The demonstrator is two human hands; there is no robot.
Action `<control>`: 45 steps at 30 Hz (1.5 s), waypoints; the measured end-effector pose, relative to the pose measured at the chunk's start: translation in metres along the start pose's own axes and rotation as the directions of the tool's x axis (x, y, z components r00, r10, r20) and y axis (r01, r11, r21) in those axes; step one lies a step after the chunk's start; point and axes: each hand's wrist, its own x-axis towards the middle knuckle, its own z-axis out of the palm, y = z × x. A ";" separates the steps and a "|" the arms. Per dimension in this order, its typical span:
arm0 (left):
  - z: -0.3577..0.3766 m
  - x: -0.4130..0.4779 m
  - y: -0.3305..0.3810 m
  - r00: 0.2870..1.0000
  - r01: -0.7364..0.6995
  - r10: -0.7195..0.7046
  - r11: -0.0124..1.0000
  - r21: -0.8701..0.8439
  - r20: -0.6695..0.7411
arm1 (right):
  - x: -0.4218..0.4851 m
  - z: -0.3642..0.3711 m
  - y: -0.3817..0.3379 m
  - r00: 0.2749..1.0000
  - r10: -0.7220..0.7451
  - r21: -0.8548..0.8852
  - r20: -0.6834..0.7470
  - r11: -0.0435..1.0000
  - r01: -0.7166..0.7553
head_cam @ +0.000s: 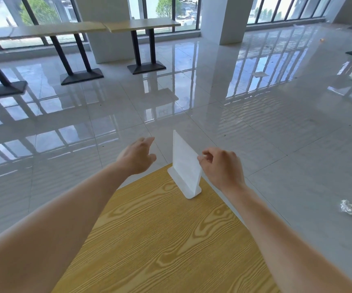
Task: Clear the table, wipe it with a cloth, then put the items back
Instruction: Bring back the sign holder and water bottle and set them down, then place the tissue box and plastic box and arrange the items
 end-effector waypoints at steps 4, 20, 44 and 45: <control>-0.012 -0.030 -0.007 1.000 -0.001 0.001 0.999 0.050 -0.004 | -0.009 -0.010 -0.015 0.999 -0.036 -0.013 -0.032 0.999 0.035; -0.038 -0.191 -0.068 0.984 0.090 -0.054 0.973 0.212 -0.170 | -0.077 0.004 -0.115 0.872 -0.278 -0.114 0.403 0.930 0.349; -0.084 -0.505 -0.233 0.827 0.489 -0.445 0.871 0.051 -0.344 | -0.243 0.066 -0.389 0.658 -0.610 0.038 0.442 0.745 0.666; -0.085 -0.519 -0.242 0.817 0.506 -0.463 0.861 0.045 -0.344 | -0.254 0.069 -0.401 0.647 -0.618 0.048 0.446 0.739 0.673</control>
